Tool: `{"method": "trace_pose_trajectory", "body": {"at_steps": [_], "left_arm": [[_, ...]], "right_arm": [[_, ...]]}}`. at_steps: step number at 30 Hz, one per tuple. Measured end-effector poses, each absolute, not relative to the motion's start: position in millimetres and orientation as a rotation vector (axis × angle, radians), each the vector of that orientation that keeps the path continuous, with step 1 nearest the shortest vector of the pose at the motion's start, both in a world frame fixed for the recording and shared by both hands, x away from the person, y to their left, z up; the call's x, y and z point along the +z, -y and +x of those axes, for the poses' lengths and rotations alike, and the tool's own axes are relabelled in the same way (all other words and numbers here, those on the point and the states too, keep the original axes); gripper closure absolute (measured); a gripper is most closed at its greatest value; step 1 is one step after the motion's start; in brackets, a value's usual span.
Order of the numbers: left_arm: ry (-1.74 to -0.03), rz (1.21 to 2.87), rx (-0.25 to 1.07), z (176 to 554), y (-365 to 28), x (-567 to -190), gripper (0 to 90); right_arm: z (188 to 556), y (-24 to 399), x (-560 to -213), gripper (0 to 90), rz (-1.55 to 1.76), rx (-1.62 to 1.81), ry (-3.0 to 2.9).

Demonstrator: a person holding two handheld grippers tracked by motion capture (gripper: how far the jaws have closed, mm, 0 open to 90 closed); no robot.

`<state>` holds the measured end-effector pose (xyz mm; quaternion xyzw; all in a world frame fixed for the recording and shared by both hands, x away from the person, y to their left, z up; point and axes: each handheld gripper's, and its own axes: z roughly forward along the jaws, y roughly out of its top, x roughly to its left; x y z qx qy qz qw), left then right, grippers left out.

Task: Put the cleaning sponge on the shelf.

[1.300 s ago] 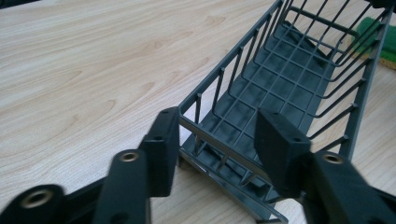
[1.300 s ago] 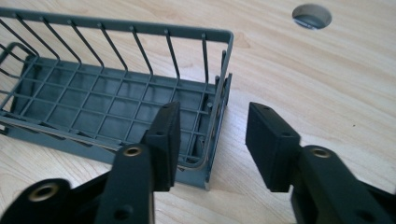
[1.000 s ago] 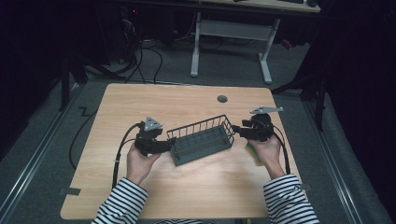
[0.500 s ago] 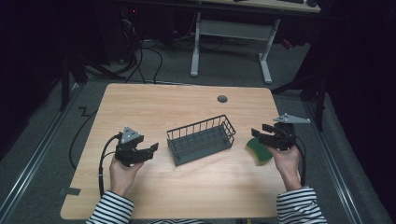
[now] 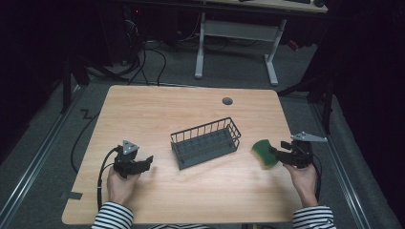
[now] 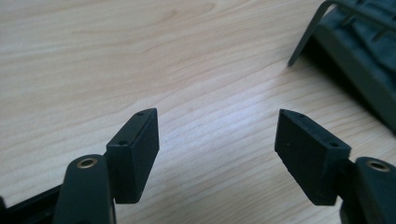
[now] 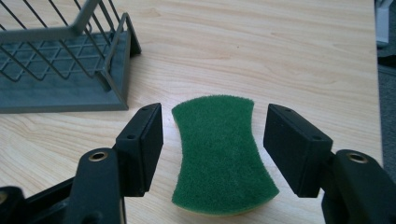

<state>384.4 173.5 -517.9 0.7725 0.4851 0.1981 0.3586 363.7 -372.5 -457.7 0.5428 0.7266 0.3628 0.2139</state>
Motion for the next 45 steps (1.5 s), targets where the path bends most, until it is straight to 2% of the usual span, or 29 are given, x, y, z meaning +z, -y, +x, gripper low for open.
{"method": "trace_pose_trajectory", "body": {"at_steps": [14, 19, 37, 45], "left_arm": [[-1.298, 1.987, 0.563, 389, -181, -536, 30.7], [-1.297, 1.986, 0.561, 389, -181, -536, 30.7], [-1.309, 1.980, 0.561, 390, -180, -537, 29.2], [-1.308, 1.983, 0.559, 389, -180, -536, 28.6]], "right_arm": [[390, 356, -488, 24.9, 1.530, 0.857, -2.061], [396, 356, -494, 23.0, 1.541, 0.812, -2.093], [421, 344, -487, 24.4, 1.531, 0.583, -2.293], [427, 343, -496, 28.7, 1.527, 0.461, -2.361]]}}
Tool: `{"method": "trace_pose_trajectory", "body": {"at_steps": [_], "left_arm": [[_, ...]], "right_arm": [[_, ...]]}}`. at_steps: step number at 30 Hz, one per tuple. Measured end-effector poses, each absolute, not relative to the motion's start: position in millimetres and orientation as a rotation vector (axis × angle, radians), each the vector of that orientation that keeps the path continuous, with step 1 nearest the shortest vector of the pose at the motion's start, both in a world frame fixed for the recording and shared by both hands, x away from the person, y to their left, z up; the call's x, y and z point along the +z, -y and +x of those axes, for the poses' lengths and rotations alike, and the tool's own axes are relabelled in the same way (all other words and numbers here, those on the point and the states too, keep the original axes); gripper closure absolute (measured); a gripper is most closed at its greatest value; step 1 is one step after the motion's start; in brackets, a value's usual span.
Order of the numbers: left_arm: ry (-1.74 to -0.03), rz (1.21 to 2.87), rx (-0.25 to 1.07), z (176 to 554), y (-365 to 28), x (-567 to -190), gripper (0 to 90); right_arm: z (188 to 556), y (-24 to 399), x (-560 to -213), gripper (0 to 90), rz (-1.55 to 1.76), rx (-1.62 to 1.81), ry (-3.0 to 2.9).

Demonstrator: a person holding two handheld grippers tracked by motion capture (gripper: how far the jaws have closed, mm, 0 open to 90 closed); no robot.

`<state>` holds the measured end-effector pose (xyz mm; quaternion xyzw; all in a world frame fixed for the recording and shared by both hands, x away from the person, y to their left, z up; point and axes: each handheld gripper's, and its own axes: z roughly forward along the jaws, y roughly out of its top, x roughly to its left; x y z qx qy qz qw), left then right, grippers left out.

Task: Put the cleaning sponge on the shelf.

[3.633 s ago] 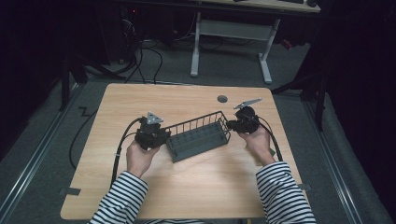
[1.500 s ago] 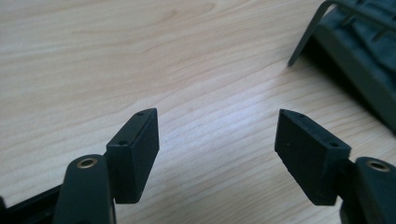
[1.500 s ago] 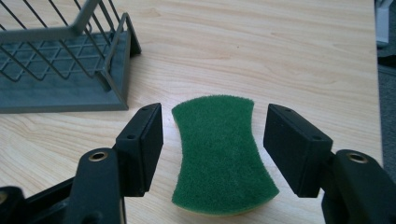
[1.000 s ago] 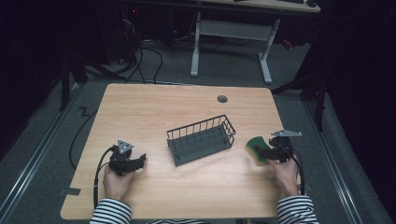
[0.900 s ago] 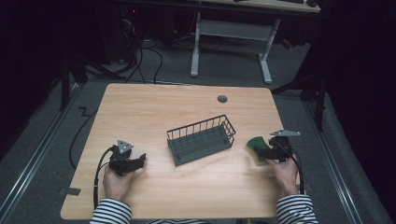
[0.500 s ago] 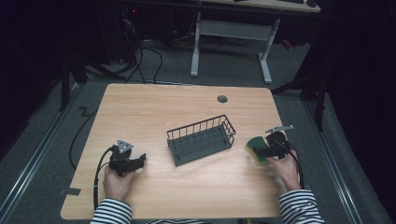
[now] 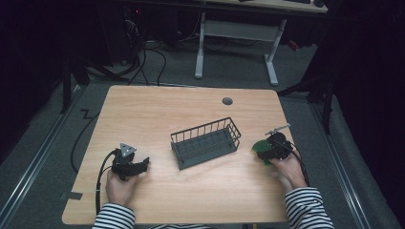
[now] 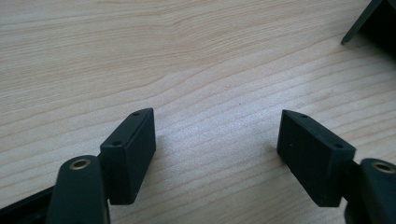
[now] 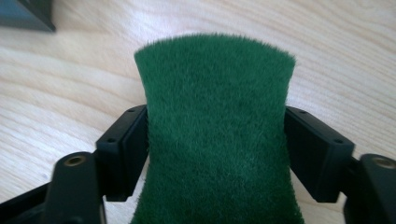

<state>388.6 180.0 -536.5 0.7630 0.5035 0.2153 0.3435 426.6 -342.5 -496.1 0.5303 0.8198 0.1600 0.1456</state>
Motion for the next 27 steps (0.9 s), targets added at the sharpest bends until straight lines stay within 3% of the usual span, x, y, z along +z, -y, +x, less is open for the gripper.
{"method": "trace_pose_trajectory", "body": {"at_steps": [14, 27], "left_arm": [[-1.309, 1.975, 0.552, 389, -181, -536, 28.6], [-1.311, 1.967, 0.543, 389, -182, -536, 28.8]], "right_arm": [[424, 343, -491, 30.2, 1.555, 0.494, -2.373], [406, 337, -463, 30.3, 1.500, 0.633, -2.349]]}}
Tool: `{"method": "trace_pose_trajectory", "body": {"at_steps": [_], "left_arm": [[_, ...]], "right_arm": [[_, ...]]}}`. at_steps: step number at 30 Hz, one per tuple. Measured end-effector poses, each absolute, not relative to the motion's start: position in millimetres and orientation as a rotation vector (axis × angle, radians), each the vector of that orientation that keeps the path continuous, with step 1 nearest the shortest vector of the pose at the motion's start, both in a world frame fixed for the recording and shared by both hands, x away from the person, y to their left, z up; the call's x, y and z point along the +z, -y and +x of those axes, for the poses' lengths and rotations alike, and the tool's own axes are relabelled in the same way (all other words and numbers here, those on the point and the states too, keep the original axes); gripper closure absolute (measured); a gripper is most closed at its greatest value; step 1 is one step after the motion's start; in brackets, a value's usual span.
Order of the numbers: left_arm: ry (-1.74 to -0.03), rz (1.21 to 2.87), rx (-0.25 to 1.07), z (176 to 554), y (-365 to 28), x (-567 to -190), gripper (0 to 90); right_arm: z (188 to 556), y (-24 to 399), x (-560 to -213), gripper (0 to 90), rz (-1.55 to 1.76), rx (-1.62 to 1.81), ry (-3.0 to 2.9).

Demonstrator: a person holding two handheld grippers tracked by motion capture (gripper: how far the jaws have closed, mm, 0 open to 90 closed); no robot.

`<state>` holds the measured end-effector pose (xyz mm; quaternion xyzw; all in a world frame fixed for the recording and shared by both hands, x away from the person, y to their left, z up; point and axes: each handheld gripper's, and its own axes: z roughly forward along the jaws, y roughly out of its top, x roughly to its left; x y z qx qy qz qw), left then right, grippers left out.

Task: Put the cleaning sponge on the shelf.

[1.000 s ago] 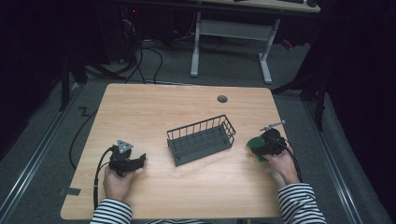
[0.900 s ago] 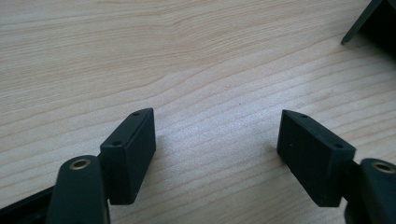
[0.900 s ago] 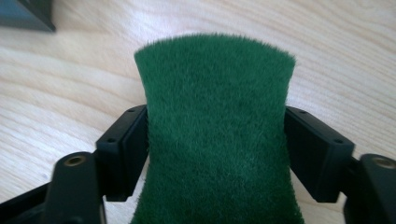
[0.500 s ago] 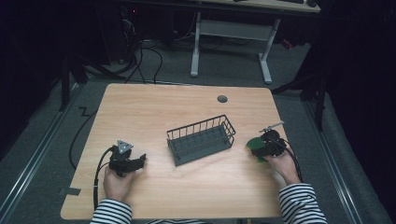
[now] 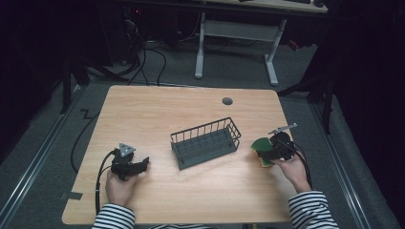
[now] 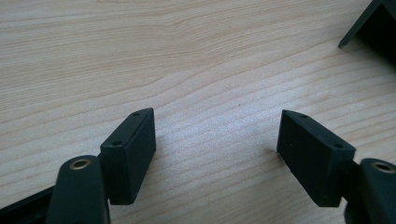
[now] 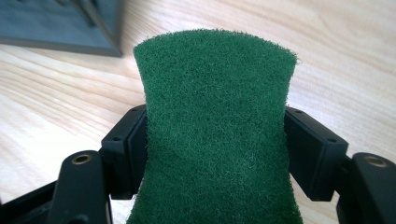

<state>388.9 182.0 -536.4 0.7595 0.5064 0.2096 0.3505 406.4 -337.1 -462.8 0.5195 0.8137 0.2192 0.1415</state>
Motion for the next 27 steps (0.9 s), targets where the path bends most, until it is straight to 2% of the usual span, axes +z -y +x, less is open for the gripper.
{"method": "trace_pose_trajectory", "body": {"at_steps": [27], "left_arm": [[-1.309, 1.975, 0.553, 389, -181, -537, 28.8]], "right_arm": [[400, 297, -398, 30.5, 1.308, 0.809, -2.350]]}}
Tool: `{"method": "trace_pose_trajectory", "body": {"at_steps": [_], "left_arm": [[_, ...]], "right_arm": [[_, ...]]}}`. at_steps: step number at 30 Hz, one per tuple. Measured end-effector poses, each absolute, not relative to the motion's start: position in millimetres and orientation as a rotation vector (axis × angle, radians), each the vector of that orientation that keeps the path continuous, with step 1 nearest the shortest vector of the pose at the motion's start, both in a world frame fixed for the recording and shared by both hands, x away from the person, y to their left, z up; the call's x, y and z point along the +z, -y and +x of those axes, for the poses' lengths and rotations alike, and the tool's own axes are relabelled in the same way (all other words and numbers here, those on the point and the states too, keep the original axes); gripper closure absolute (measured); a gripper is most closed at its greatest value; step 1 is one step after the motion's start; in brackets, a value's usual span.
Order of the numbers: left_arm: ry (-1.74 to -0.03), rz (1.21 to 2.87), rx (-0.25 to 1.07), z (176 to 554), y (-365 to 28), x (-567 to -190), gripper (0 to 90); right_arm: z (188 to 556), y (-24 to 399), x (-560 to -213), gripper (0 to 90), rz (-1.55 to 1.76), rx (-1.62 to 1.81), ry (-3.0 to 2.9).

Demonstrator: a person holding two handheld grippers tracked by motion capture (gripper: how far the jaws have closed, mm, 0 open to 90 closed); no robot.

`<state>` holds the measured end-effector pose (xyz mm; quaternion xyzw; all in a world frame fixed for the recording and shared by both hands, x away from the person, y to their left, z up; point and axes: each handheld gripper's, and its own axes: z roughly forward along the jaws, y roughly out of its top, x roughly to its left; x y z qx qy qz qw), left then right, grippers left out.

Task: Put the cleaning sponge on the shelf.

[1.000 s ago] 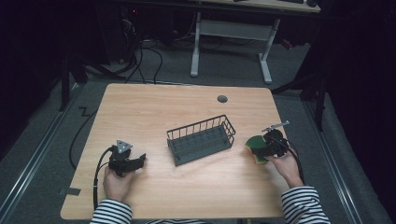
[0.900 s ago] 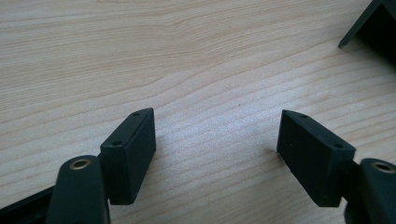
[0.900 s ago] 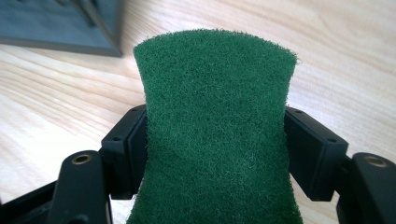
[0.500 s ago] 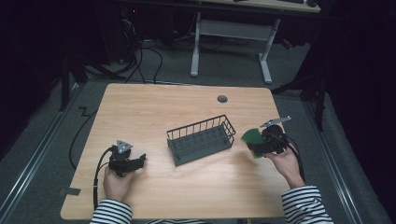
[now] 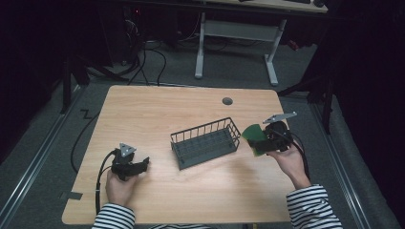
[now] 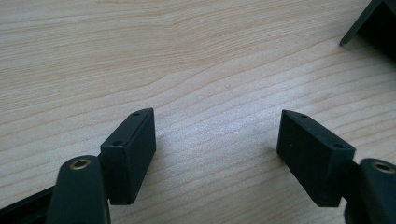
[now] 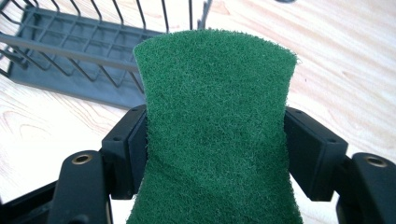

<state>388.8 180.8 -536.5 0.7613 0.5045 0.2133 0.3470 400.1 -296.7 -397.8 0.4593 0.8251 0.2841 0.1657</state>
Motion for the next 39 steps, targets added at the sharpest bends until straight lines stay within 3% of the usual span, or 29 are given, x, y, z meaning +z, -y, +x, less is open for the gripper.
{"method": "trace_pose_trajectory", "body": {"at_steps": [39], "left_arm": [[-1.299, 1.978, 0.550, 389, -181, -536, 29.9]], "right_arm": [[453, 219, -371, 30.5, 1.209, 0.855, -2.408]]}}
